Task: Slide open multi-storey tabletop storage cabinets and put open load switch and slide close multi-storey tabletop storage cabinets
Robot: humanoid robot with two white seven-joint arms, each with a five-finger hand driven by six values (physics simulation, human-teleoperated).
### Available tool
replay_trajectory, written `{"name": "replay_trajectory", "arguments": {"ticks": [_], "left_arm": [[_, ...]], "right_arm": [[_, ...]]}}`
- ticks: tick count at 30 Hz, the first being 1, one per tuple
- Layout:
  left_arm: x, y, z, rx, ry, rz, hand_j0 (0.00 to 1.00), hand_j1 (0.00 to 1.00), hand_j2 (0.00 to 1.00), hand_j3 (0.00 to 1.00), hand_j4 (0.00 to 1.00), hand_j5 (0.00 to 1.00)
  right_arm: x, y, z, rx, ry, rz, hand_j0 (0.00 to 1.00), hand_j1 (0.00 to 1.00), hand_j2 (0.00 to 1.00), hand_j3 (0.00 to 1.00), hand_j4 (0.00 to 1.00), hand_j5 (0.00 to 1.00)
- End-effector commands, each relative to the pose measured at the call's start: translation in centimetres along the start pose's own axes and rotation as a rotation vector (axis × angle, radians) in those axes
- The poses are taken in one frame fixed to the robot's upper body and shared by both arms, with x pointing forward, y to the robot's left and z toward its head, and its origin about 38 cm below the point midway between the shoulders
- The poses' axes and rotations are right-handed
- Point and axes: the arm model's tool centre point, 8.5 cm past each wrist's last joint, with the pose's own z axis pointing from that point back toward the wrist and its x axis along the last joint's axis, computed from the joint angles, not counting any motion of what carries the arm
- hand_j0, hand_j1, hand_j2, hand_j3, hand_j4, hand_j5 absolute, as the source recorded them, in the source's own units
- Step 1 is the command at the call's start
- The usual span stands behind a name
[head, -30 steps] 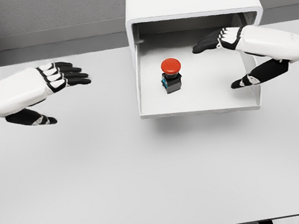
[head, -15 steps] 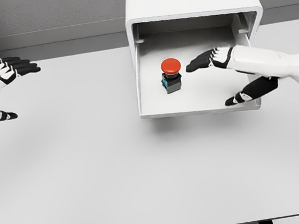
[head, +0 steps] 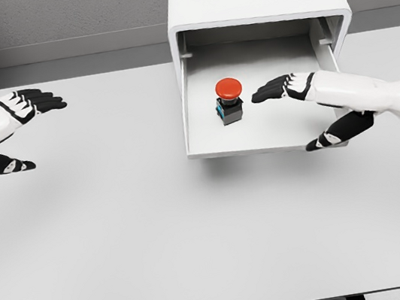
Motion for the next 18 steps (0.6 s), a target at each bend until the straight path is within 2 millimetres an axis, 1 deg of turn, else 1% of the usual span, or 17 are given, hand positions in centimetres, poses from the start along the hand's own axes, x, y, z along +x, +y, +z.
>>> {"name": "replay_trajectory", "arguments": {"ticks": [1, 4, 8, 16, 18], "left_arm": [[0.0, 0.0, -0.1, 0.005, -0.002, 0.006, 1.00, 1.00, 1.00, 1.00, 1.00, 1.00], [0.1, 0.0, -0.2, 0.006, -0.005, 0.007, 1.00, 1.00, 1.00, 1.00, 1.00, 1.00], [0.1, -0.1, -0.3, 0.007, -0.007, 0.009, 1.00, 1.00, 1.00, 1.00, 1.00, 1.00], [0.2, -0.5, -0.6, 0.003, -0.014, 0.019, 1.00, 1.00, 1.00, 1.00, 1.00, 1.00], [0.4, -0.8, -1.2, 0.008, -0.027, 0.027, 1.00, 1.00, 1.00, 1.00, 1.00, 1.00]], "right_arm": [[0.0, -0.1, 0.0, -0.002, 0.001, -0.004, 1.00, 1.00, 1.00, 1.00, 1.00, 1.00], [-0.1, 0.6, 0.2, 0.025, 0.007, -0.016, 1.00, 1.00, 1.00, 1.00, 1.00, 1.00], [-0.2, 0.7, 0.5, 0.033, 0.014, -0.017, 1.00, 1.00, 1.00, 1.00, 1.00, 1.00], [-0.3, 0.9, 0.3, 0.032, 0.010, -0.023, 1.00, 1.00, 1.00, 1.00, 1.00, 1.00], [-0.3, 0.8, 0.3, 0.029, 0.013, -0.024, 1.00, 1.00, 1.00, 1.00, 1.00, 1.00]]}}
